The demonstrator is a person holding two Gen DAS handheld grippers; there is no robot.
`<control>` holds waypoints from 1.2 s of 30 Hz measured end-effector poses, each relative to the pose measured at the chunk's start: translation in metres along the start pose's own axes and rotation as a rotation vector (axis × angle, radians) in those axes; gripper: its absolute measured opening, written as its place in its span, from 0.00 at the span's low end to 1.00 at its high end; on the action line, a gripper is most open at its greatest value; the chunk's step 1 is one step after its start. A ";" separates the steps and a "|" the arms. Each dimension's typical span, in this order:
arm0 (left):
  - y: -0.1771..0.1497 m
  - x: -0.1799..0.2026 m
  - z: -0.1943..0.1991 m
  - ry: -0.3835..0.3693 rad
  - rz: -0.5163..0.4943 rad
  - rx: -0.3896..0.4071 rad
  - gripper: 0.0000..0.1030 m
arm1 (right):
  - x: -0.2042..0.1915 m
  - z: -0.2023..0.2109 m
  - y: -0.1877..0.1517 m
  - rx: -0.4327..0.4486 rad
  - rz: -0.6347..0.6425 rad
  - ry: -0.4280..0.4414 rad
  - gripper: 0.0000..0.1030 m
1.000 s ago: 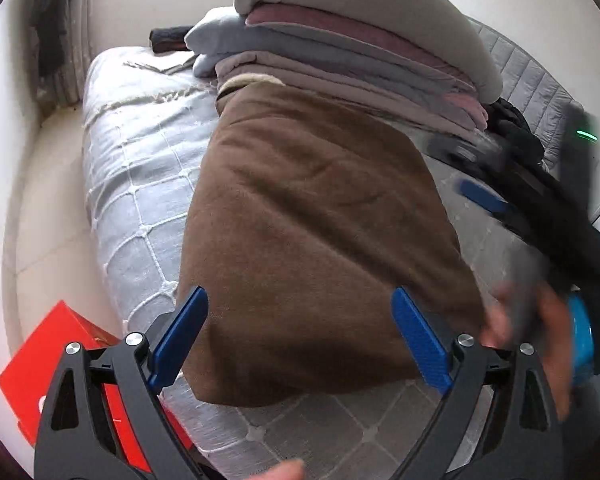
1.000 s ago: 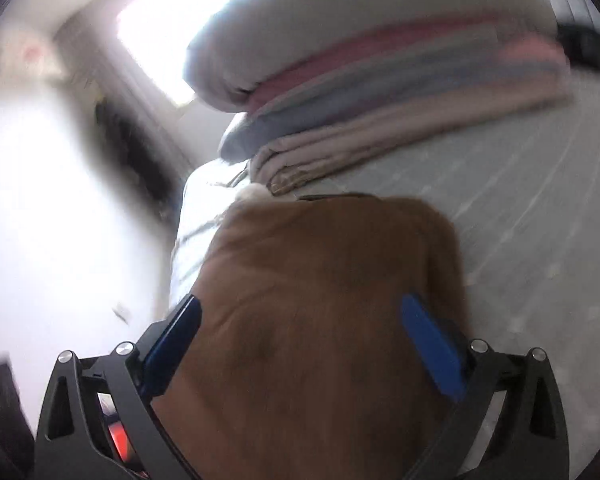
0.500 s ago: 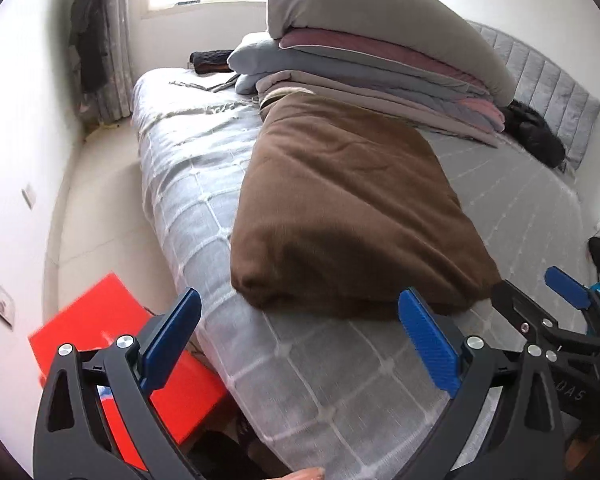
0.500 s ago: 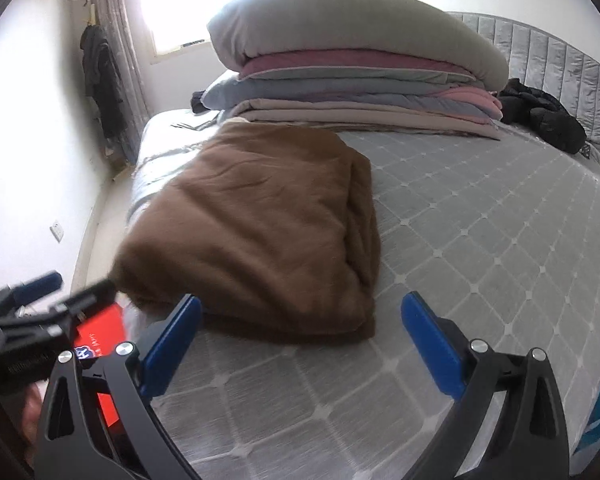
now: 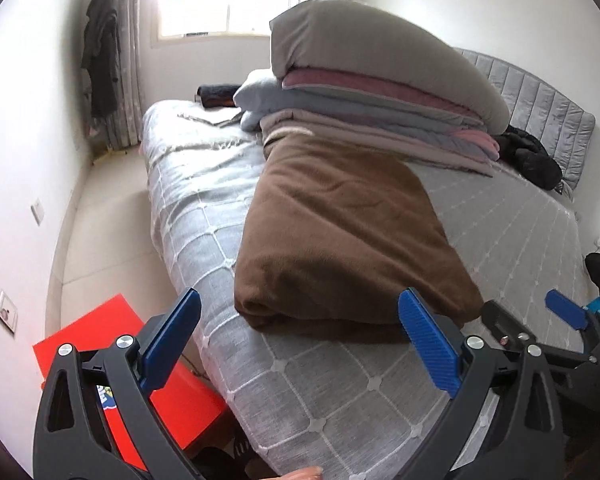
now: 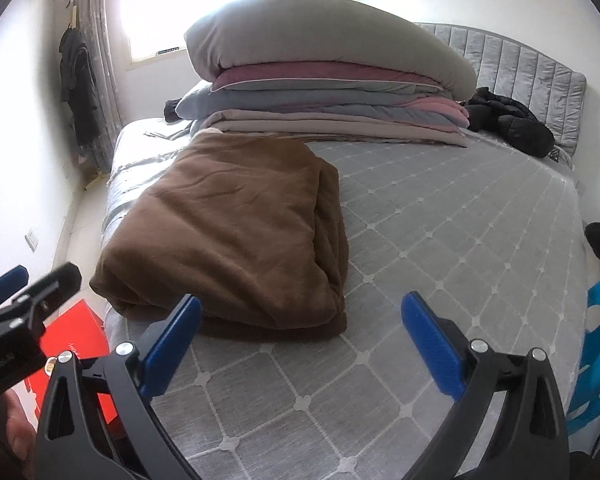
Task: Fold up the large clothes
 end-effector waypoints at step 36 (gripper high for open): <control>-0.018 -0.002 -0.029 0.019 0.018 -0.126 0.93 | -0.004 -0.011 0.001 -0.054 -0.007 0.029 0.94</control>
Point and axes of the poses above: each gripper's, at about its wrist camera, not at the fingertips, and z roughly against the way its jaws point, x to its right, y to its top, the point moved 6 cm from there along -z, roughly the way its jaws point, and after that the axes turned 12 degrees about -z, right-handed, at the moved point
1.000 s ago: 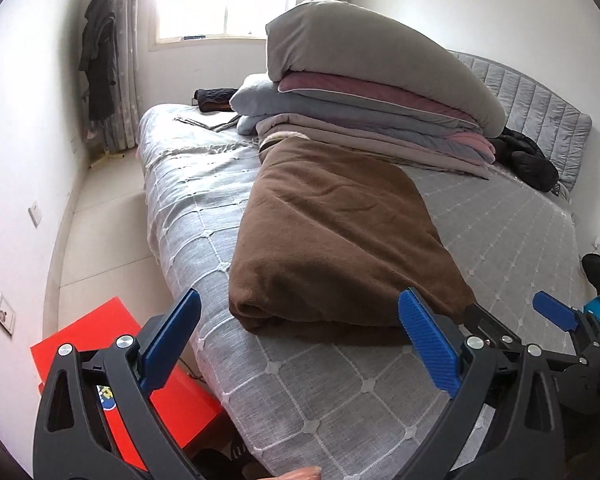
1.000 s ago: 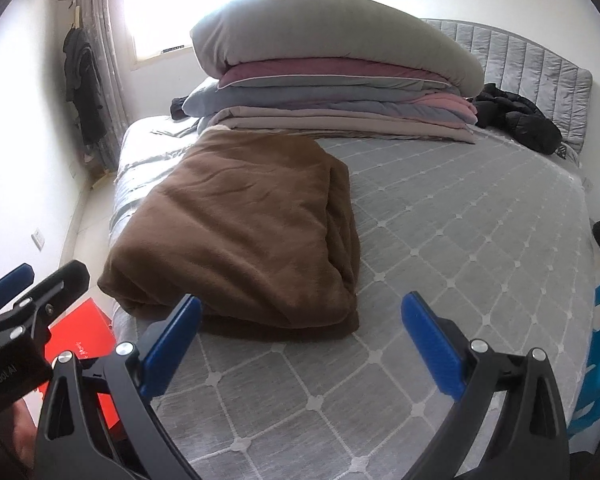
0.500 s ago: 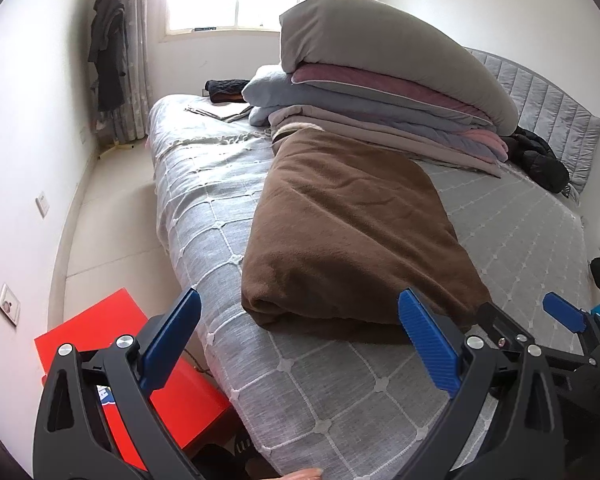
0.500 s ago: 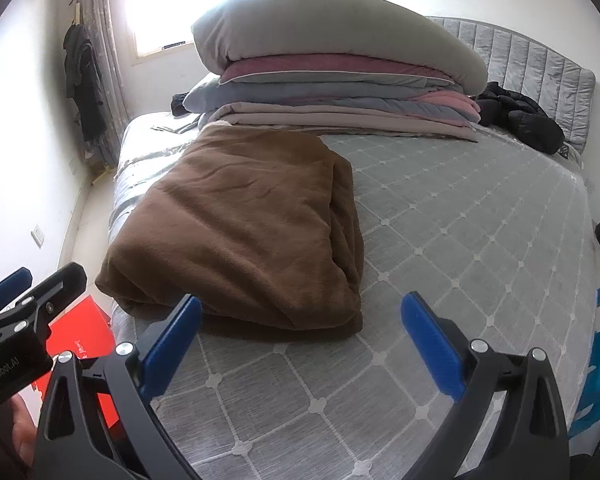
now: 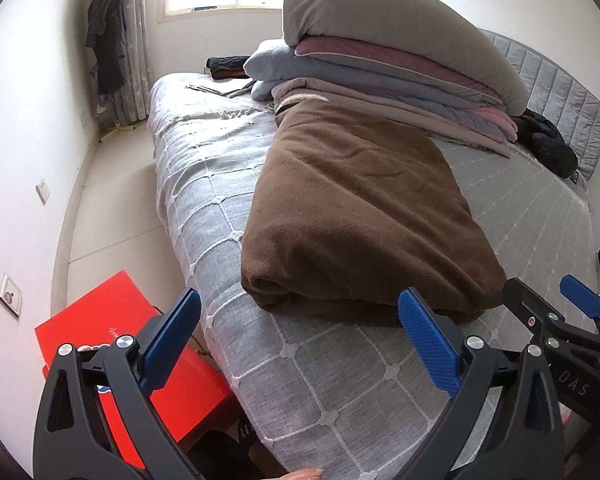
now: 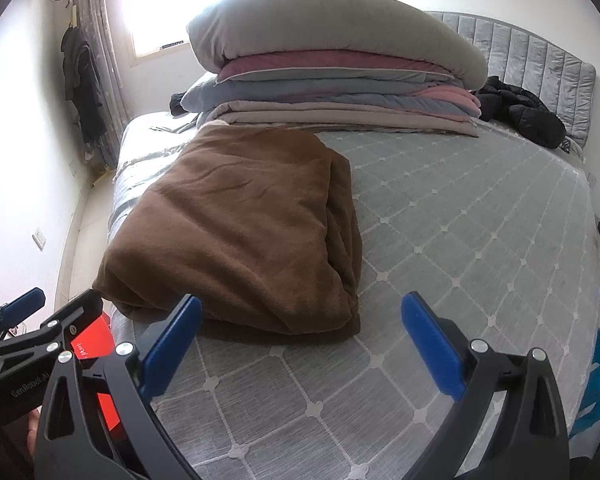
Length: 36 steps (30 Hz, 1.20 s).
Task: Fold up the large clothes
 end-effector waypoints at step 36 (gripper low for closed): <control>0.004 0.013 0.000 -0.008 -0.027 0.005 0.93 | 0.011 -0.001 -0.001 0.014 0.069 -0.096 0.94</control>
Point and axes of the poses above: each gripper's, at about its wrist camera, not at the fingertips, and z roughly against the way its jaws point, x to its right, y to its top, the point moved 6 cm from there along -z, roughly the way its jaws point, and after that the axes turned 12 degrees about -z, right-handed, at the moved point
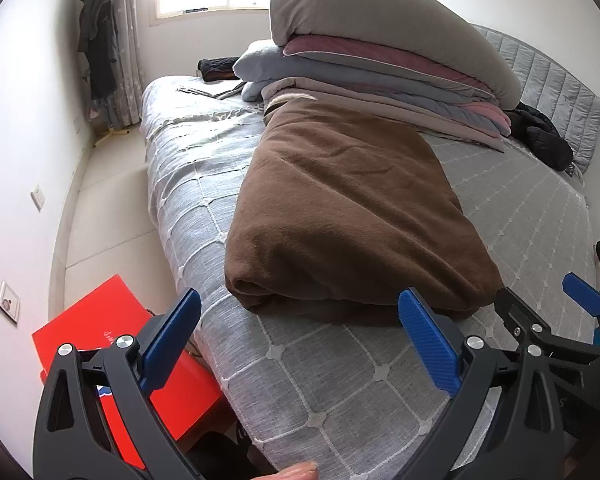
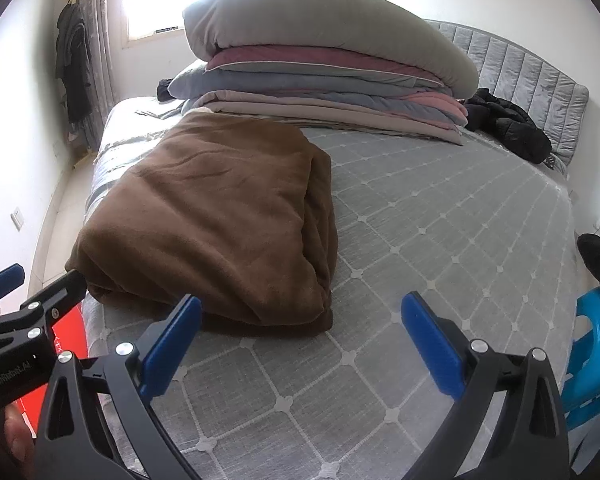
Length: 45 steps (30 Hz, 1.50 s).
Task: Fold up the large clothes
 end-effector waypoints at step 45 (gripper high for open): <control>-0.002 0.005 0.000 0.005 -0.007 -0.003 0.93 | 0.006 -0.001 0.001 -0.007 -0.017 -0.005 0.94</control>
Point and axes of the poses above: each gripper's, at about its wrist camera, not at the fingertips, and z roughly against the way its jaws point, x to its right, y to its top, the point moved 6 cm from there along -z, roughly the way its jaws point, and after that the axes turned 12 degrees about -z, right-handed, at the moved point
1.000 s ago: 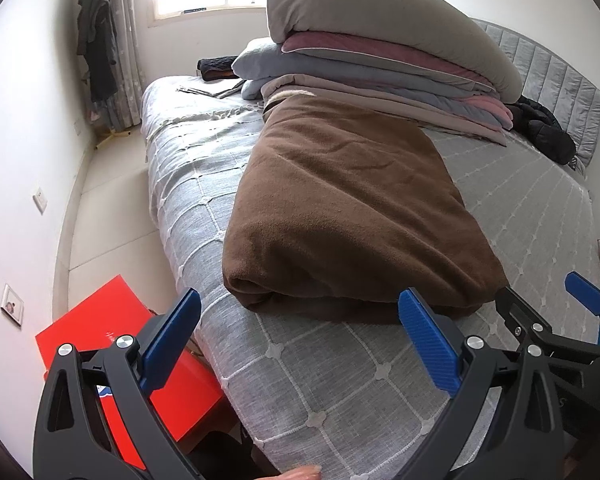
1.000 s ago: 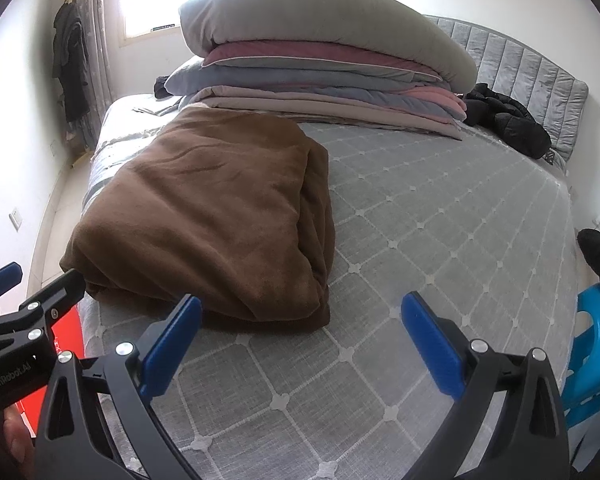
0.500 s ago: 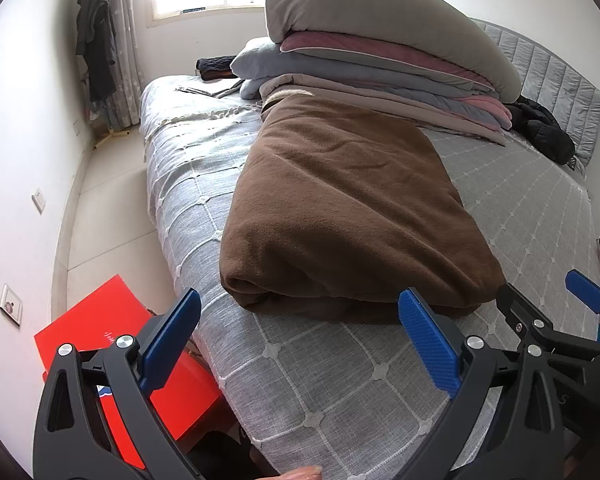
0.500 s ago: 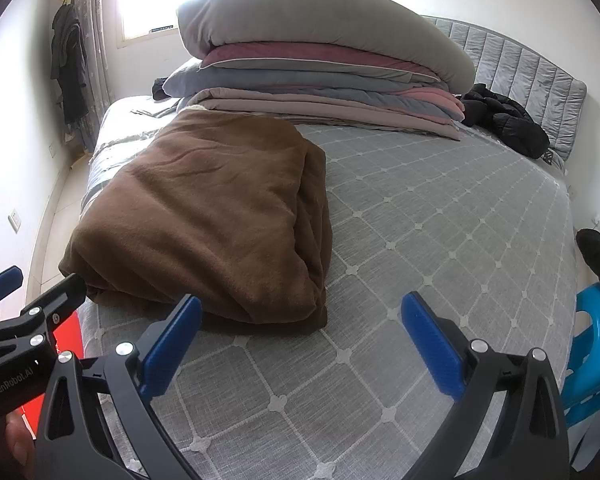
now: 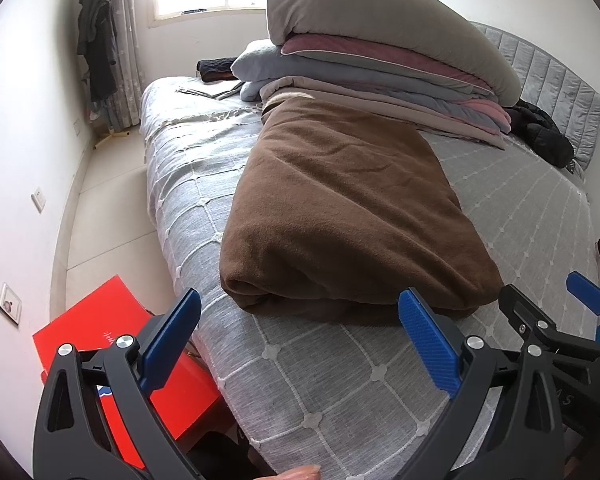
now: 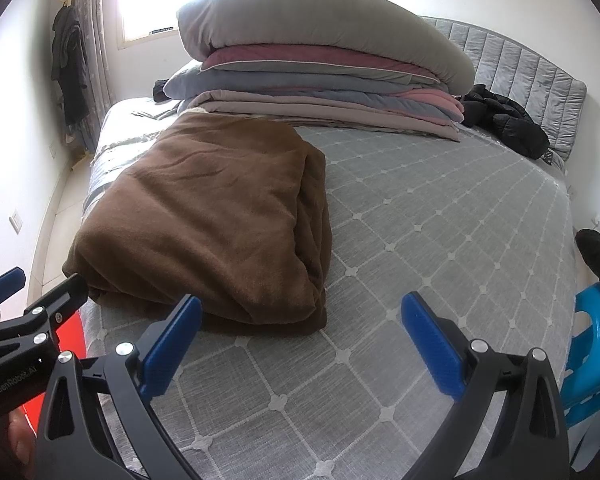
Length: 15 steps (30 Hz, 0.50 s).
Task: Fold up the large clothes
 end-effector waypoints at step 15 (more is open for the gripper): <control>0.001 0.008 0.007 -0.018 -0.009 0.029 0.93 | 0.006 0.009 0.006 0.012 -0.006 -0.014 0.94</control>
Point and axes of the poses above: each gripper's, at about its wrist camera, not at the fingertips, and z roughly against the way its jaws point, x to its right, y to its top, the point moved 6 cm from there along -z, roughly the way its jaws point, and after that the axes turned 12 degrees about -z, right-handed, at the moved point
